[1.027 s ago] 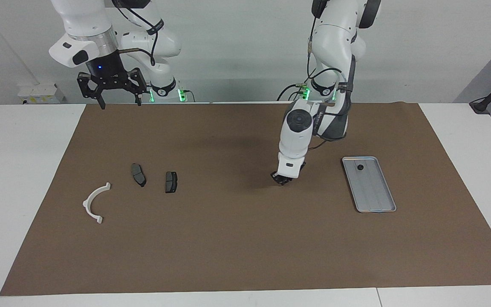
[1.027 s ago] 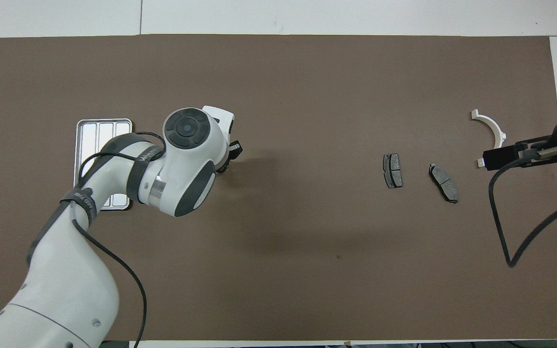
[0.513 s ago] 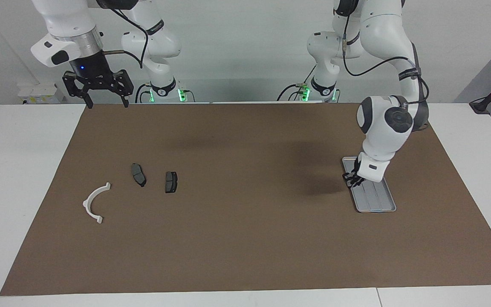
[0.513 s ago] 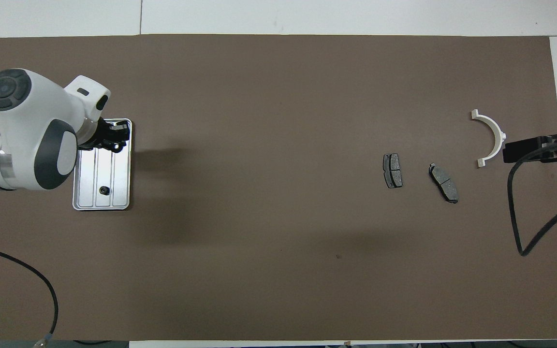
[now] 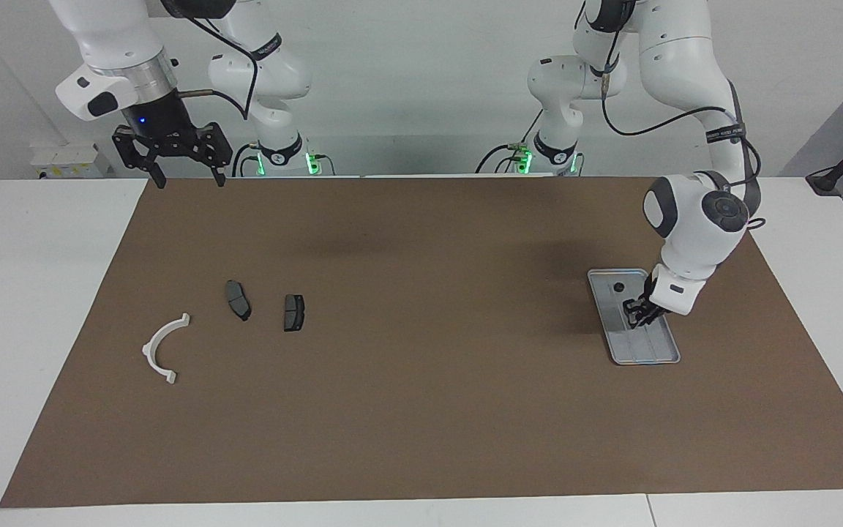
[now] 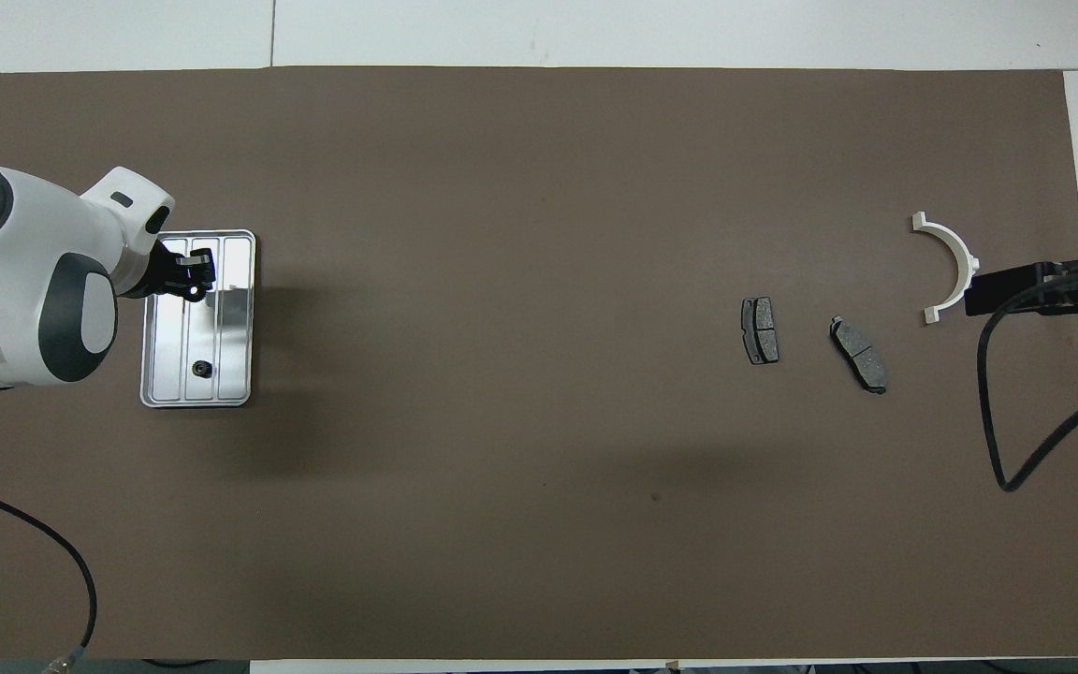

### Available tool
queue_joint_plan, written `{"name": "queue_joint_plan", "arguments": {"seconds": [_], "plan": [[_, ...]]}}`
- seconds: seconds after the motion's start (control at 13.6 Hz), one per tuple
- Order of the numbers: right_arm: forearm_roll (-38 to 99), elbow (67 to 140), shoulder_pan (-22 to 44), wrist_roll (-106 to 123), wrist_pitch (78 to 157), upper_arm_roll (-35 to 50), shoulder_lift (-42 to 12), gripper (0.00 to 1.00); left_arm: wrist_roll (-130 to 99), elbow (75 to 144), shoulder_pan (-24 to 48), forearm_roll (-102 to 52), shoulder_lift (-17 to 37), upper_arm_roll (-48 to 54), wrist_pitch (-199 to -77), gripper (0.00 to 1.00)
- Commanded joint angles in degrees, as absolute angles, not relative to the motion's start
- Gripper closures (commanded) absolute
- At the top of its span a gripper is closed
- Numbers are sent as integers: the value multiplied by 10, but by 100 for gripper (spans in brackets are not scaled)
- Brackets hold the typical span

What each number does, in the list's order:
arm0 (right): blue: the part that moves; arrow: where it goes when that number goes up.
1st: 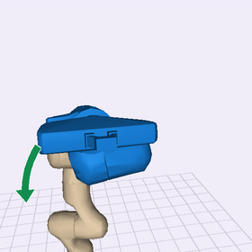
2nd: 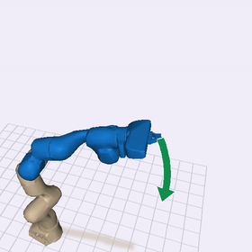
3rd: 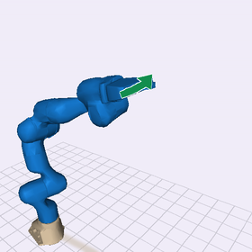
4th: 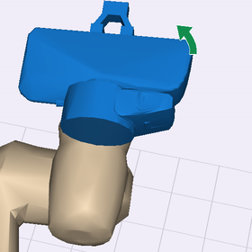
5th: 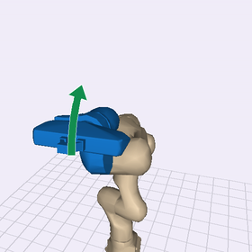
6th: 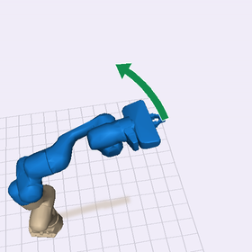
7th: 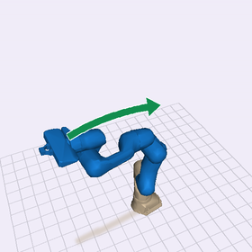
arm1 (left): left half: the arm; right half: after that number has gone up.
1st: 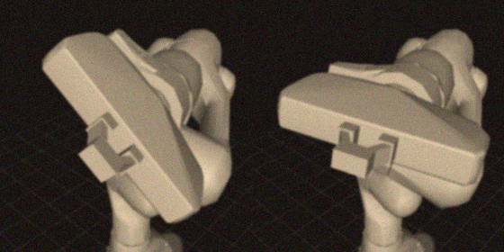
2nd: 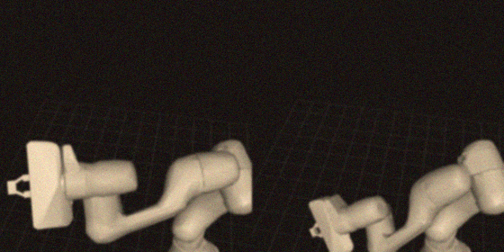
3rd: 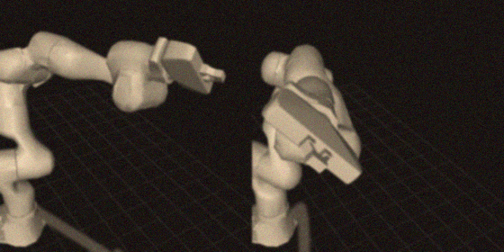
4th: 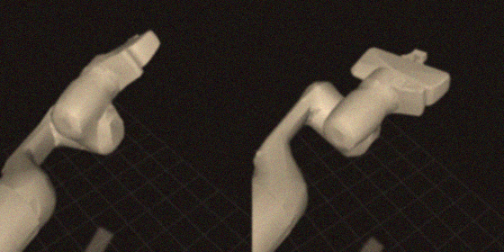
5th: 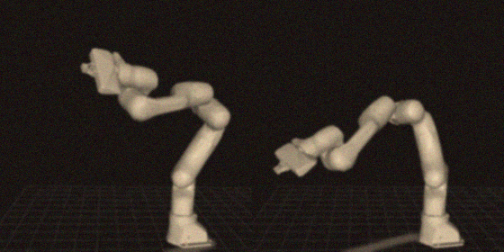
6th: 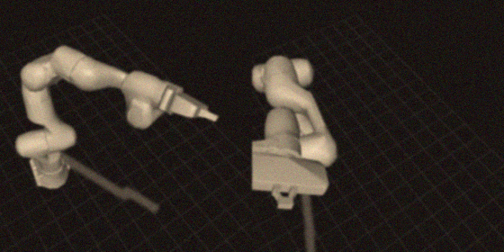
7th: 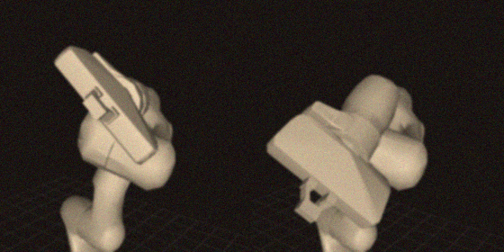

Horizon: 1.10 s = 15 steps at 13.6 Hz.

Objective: Pick bearing gear from pile to tray
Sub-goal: 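Open the left gripper to release the gear in the tray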

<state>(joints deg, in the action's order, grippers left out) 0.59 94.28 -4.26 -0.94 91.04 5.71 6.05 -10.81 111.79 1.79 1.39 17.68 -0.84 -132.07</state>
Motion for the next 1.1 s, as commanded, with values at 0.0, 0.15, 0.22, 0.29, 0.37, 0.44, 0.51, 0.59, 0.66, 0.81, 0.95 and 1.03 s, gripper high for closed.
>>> {"name": "queue_joint_plan", "arguments": {"seconds": [0.0, 0.15, 0.22, 0.29, 0.37, 0.44, 0.51, 0.59, 0.66, 0.81, 0.95, 1.03], "plan": [[18, 949, -55, -12, 911, 65, 63, 0, -103, 1129, 5, 15, 182, -4, -1343, 100], [18, 946, -55, -12, 910, 65, 60, 0, -103, 1129, 5, 15, 183, -4, -1346, 100], [18, 943, -54, -12, 909, 64, 60, 0, -102, 1129, 4, 15, 185, -4, -1347, 100], [18, 943, -54, -12, 908, 65, 59, 0, -102, 1130, 4, 15, 186, -4, -1352, 100], [18, 943, -56, -12, 908, 66, 57, 0, -102, 1135, 5, 15, 187, -4, -1358, 100], [18, 942, -56, -12, 908, 66, 56, 0, -103, 1142, 5, 15, 187, -4, -1366, 100], [18, 940, -56, -12, 908, 66, 56, 0, -103, 1149, 5, 15, 187, -4, -1373, 100], [18, 934, -57, -12, 908, 66, 56, 0, -103, 1154, 4, 15, 186, -4, -1380, 100], [18, 934, -57, -13, 908, 66, 56, 0, -102, 1155, 4, 15, 186, -4, -1381, 99], [18, 934, -57, -14, 908, 66, 56, 0, -102, 1154, 4, 15, 185, -4, -1377, 34], [18, 934, -55, -14, 908, 65, 57, 0, -104, 1142, 8, 15, 184, -4, -1362, 0], [15, 934, -54, -15, 909, 65, 57, 0, -105, 1129, 9, 15, 178, -4, -1343, 0]]}}
